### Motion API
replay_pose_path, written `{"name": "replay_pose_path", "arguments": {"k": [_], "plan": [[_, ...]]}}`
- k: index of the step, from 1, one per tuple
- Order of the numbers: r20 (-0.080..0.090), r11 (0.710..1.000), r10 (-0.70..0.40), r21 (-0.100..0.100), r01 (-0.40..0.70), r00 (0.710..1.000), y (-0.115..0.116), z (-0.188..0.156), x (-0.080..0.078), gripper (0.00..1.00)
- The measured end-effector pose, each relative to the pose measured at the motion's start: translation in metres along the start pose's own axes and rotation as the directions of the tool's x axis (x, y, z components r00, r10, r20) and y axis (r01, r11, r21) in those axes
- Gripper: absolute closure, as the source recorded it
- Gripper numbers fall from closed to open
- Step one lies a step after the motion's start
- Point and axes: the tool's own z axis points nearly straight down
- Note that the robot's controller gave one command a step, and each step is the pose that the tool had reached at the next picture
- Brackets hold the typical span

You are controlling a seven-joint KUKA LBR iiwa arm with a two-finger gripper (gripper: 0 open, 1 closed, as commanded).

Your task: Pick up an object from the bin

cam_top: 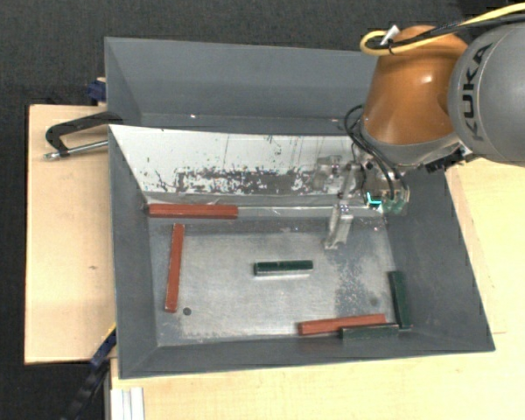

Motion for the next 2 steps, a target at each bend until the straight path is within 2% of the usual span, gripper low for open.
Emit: {"name": "replay_pose_path", "arguments": {"k": [1, 2], "plan": [[0.009, 1.000, 0.000, 0.000, 0.000, 1.000, 0.000, -0.005, -0.002, 0.00], [0.015, 1.000, -0.008, 0.001, 0.008, 1.000, 0.011, 0.041, 0.012, 0.00]]}}
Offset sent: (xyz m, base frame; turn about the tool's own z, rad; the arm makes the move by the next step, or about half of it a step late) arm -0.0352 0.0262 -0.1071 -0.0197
